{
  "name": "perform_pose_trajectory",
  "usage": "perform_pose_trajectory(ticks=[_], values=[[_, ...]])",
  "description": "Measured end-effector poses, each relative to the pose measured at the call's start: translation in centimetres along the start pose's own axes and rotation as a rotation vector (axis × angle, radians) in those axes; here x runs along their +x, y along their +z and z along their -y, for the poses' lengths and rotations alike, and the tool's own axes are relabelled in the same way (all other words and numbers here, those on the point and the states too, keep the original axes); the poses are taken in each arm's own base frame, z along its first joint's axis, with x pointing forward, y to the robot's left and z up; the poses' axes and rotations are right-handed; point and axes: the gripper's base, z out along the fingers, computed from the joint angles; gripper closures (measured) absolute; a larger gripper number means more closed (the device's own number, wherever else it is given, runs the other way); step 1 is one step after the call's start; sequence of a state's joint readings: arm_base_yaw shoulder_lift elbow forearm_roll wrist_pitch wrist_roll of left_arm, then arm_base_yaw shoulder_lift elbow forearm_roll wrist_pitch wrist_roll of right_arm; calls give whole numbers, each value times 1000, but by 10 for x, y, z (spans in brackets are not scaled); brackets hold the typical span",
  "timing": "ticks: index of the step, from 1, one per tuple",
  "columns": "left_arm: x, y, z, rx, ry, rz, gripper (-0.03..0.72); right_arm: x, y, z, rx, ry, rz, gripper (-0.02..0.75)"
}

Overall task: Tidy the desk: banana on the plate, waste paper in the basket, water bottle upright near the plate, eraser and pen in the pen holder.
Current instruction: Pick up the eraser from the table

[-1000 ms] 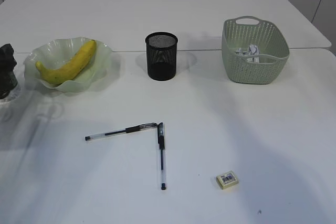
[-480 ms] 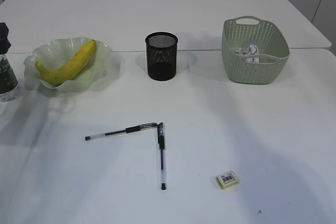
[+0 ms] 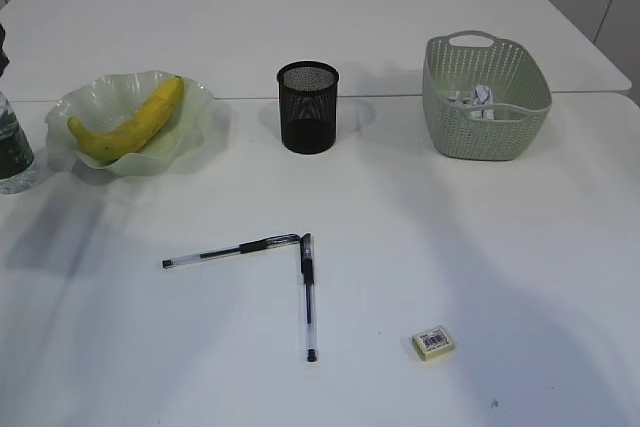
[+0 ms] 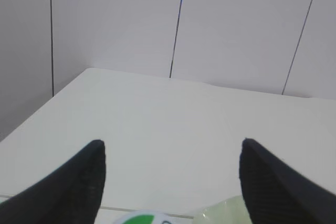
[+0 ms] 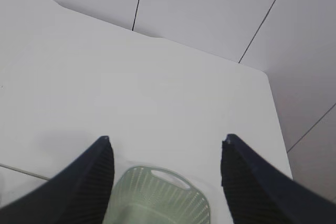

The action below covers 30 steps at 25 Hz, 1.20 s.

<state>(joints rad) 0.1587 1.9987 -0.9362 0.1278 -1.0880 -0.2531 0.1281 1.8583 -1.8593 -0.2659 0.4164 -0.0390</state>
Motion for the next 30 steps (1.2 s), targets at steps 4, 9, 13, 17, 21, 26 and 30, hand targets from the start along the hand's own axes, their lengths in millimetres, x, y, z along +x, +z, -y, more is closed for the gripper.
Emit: perform_pose_trajectory(ticks=[4, 9, 13, 17, 21, 26, 30], values=[[-11, -1, 3, 3, 7, 0, 130, 0, 0, 0, 0, 0, 2, 258], [-28, -2, 6, 5, 12, 21, 130, 0, 0, 0, 0, 0, 2, 258], [-40, -4, 9, 11, 21, 23, 130, 0, 0, 0, 0, 0, 2, 258], [-59, -9, 16, 44, 58, 24, 130, 0, 0, 0, 0, 0, 2, 258], [-87, -17, 24, 68, 106, 19, 130, 0, 0, 0, -1, 2, 2, 258], [-132, -34, 34, 65, 142, 56, 130, 1, 0, -1, -11, 23, -6, 258], [-162, -52, 41, 45, 161, 65, 130, 7, 0, -3, -32, 59, -80, 258]])
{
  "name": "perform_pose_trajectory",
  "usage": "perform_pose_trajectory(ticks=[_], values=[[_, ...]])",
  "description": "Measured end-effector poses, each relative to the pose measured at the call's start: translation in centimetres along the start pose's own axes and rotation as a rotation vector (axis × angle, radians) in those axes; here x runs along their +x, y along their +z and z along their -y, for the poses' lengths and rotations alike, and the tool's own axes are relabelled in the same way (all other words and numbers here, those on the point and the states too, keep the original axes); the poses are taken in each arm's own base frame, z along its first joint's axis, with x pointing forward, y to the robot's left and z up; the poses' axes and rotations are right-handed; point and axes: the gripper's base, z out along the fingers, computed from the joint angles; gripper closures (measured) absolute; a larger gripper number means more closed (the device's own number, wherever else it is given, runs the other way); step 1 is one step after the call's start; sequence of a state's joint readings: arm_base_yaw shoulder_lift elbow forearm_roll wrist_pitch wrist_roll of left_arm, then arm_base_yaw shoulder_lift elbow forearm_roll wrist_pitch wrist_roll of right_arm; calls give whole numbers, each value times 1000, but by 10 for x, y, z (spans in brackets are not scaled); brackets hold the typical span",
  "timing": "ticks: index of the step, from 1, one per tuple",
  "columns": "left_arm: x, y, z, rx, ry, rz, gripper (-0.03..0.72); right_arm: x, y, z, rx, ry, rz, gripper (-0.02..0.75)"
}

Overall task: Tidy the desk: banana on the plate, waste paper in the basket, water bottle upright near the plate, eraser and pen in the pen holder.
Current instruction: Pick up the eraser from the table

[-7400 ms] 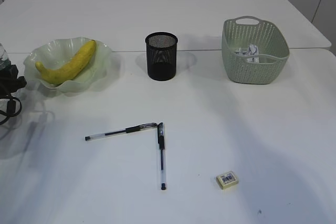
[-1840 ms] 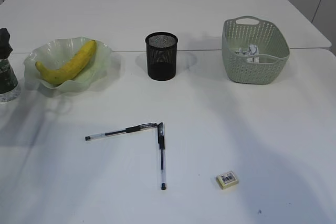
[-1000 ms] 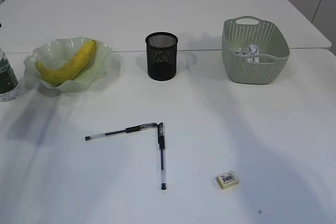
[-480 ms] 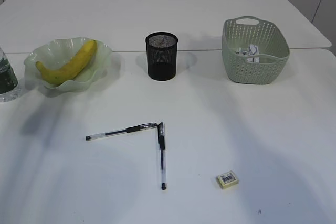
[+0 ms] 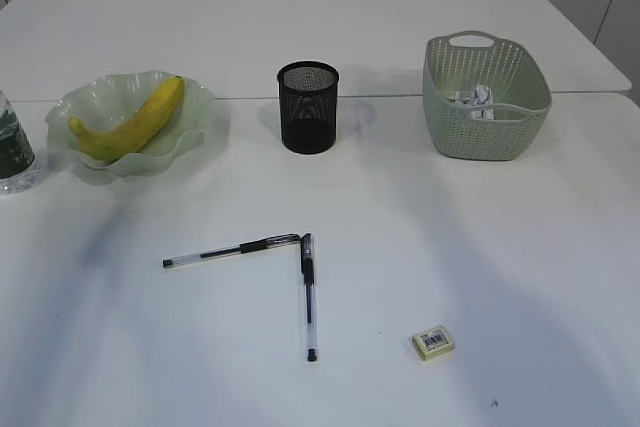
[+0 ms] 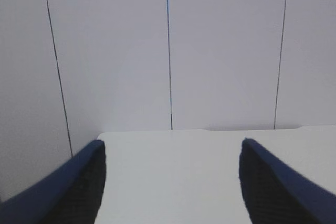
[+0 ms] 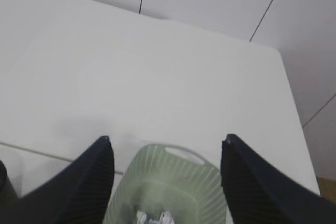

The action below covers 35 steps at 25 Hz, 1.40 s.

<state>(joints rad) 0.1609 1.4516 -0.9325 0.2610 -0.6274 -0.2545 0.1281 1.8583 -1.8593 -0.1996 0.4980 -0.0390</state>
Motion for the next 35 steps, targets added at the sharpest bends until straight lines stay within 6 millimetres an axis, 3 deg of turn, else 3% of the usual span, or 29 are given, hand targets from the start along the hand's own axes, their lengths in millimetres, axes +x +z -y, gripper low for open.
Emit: perform_pose_trajectory(ticks=[7, 17, 27, 35], values=[[-45, -32, 3, -38, 25, 2, 130, 12, -1, -14, -92, 112, -140, 267], [-98, -85, 9, -89, 47, 33, 130, 5, -29, -83, -315, 133, -258, 326], [-118, -119, 11, -131, 50, 9, 131, 34, -49, -96, -424, 113, -641, 328], [-123, -145, 11, -179, 44, -75, 131, 34, -56, -106, -519, 172, -685, 328]])
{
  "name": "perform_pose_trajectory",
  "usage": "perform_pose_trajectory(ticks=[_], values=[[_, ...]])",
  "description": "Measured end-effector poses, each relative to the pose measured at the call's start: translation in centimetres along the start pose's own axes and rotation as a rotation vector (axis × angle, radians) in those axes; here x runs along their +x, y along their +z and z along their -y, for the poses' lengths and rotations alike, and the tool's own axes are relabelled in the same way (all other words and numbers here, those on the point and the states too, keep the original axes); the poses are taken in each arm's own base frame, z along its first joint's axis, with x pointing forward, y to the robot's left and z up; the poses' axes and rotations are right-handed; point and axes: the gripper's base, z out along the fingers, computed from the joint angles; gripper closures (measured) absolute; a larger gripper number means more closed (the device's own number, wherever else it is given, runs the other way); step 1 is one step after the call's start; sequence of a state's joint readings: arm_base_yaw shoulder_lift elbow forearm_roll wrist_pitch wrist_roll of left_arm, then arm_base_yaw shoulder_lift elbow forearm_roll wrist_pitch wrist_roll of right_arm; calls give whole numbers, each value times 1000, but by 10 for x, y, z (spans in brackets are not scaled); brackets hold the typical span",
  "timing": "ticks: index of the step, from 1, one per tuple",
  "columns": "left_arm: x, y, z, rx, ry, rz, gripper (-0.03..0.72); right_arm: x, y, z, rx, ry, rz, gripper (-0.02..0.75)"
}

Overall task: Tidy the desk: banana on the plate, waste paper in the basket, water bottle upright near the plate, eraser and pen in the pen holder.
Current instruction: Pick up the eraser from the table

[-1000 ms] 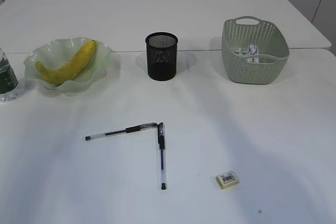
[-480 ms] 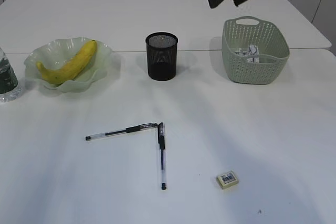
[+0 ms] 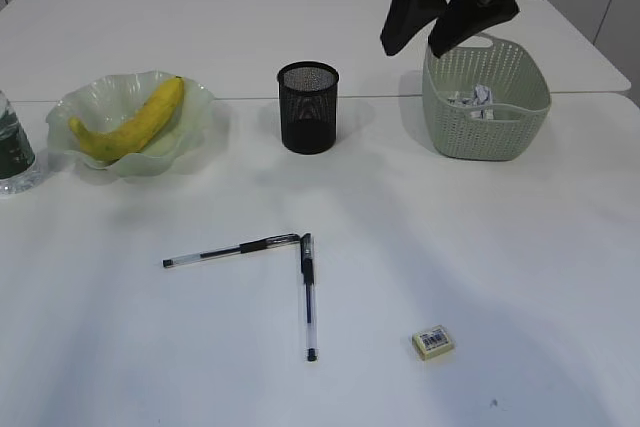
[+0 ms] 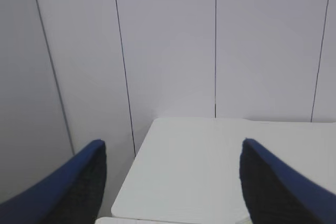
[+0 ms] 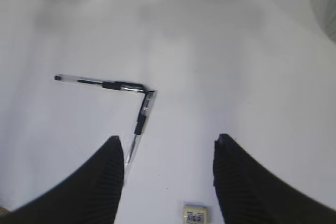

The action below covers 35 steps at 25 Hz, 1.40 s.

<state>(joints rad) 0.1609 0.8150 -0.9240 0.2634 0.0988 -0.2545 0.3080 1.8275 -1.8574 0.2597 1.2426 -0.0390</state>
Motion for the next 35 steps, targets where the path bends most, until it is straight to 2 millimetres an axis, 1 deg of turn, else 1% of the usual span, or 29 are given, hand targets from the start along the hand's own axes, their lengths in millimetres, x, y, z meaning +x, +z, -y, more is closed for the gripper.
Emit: perform_pose_trajectory(ticks=[4, 8, 11, 13, 16, 19, 22, 25, 28, 35], values=[[-4, -10, -1, -9, -3, 0, 131, 2, 3, -16, -23, -31, -10, 328], [-4, -13, -1, -11, -3, 2, 132, 5, 7, -33, -22, -80, -23, 328], [-4, -13, -1, -12, -5, -3, 133, 13, 12, -37, -20, -68, -56, 328], [-4, -13, -1, -12, -5, -3, 134, 25, 22, -32, 21, -49, -110, 328], [-4, -13, -1, -12, -5, -3, 141, 45, 36, -19, 111, -5, -192, 328], [-4, -13, -1, -12, -5, -3, 158, 61, 46, -13, 137, 23, -256, 328], [-4, -13, -1, -12, -5, -3, 165, 69, 52, -12, 137, 37, -286, 321], [-4, -13, -2, -13, -5, -5, 167, 73, 55, -10, 139, 41, -302, 289], [-3, -13, -2, -15, -5, -15, 169, 80, 61, -8, 142, 48, -331, 279], [-1, -13, -2, -21, -7, -40, 171, 104, 78, -2, 148, 48, -430, 274]])
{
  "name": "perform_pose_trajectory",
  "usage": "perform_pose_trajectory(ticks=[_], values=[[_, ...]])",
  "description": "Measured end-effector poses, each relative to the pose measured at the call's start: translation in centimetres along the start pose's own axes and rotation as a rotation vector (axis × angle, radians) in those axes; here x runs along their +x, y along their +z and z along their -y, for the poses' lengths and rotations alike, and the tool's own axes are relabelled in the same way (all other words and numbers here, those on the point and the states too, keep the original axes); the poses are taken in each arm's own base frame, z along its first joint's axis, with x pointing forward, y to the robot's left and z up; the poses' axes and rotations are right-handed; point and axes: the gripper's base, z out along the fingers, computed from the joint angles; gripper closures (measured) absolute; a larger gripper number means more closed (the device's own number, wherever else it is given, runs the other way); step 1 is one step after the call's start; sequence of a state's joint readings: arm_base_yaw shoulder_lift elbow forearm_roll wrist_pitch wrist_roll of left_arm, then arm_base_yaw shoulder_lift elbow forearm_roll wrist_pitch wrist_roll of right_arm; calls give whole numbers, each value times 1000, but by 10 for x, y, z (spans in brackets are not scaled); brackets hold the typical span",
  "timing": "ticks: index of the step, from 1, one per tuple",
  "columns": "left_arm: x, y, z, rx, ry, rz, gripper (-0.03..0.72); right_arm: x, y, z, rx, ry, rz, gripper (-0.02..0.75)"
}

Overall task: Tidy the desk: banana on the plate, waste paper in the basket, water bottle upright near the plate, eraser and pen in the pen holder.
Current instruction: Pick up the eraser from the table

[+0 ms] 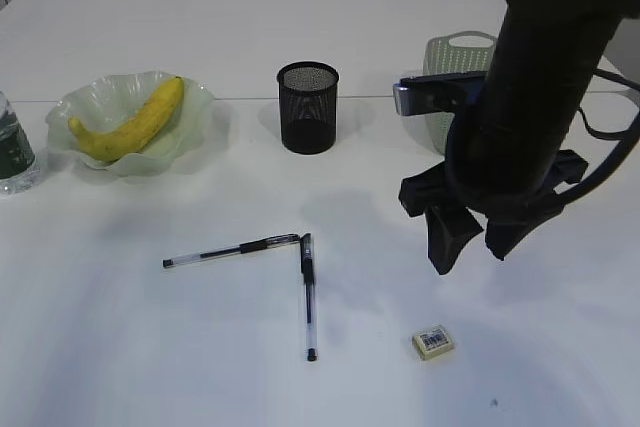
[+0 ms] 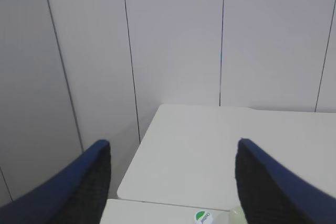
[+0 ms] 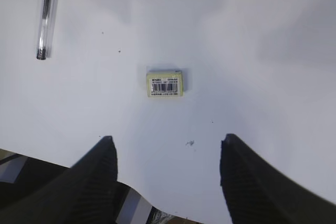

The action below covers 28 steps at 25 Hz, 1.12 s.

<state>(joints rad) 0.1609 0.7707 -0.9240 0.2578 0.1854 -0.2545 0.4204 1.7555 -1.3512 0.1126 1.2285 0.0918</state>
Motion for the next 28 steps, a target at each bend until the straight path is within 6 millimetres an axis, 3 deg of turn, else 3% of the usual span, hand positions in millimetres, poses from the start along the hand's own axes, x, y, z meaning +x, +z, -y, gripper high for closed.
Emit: perform_pose_trajectory(ticks=[13, 28], values=[[1, 0, 0, -1, -9, -11, 181, 4, 10, 1, 1, -59, -32, 273], [1, 0, 0, -1, -16, -15, 183, -7, 52, 3, 1, -40, -147, 274]])
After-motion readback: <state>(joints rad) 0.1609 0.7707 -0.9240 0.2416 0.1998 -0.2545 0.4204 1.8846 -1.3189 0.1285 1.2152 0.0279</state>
